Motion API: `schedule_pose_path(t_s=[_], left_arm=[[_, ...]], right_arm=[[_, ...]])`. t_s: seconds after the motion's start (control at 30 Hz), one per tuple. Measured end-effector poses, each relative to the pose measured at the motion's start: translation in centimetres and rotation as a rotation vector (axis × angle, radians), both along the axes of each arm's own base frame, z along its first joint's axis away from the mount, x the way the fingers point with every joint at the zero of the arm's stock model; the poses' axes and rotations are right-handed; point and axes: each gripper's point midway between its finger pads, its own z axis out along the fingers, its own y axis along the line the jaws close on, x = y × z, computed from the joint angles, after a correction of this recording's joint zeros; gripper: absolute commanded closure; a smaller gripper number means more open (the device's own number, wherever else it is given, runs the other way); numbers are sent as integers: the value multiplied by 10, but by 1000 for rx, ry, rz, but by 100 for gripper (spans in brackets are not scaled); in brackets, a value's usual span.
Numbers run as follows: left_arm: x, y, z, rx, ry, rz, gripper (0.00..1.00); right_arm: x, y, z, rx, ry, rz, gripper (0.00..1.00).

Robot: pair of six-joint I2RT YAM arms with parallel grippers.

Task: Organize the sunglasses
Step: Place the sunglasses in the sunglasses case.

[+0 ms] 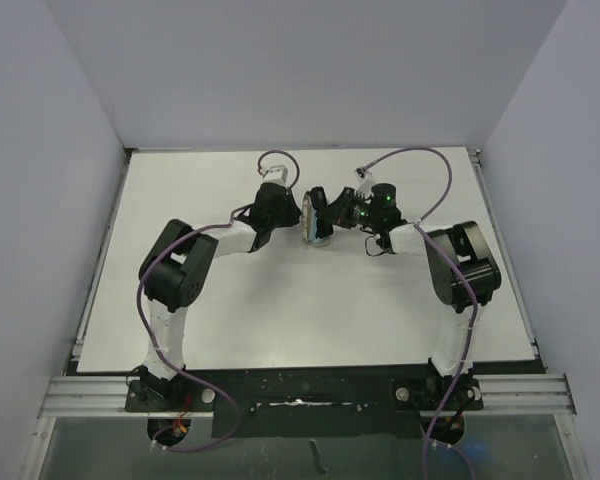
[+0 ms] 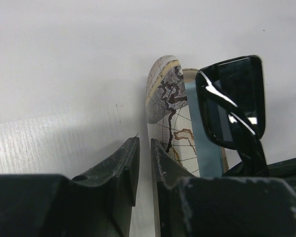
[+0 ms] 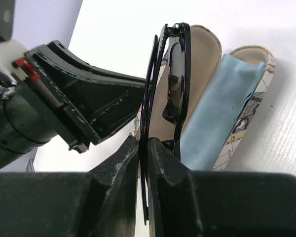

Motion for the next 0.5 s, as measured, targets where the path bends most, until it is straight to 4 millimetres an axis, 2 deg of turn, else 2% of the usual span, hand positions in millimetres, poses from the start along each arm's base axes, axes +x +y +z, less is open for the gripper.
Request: schedule_pose_path(t_s=[0.13,0.5], left_arm=[[-2,-4,8,-19,-5,-22,85],[-4,-2,10,-46,19,-48,85]], right_arm=[[-3,-1,-4,3,4,0,100],[-6,-2,-7,7,-2,-1,100]])
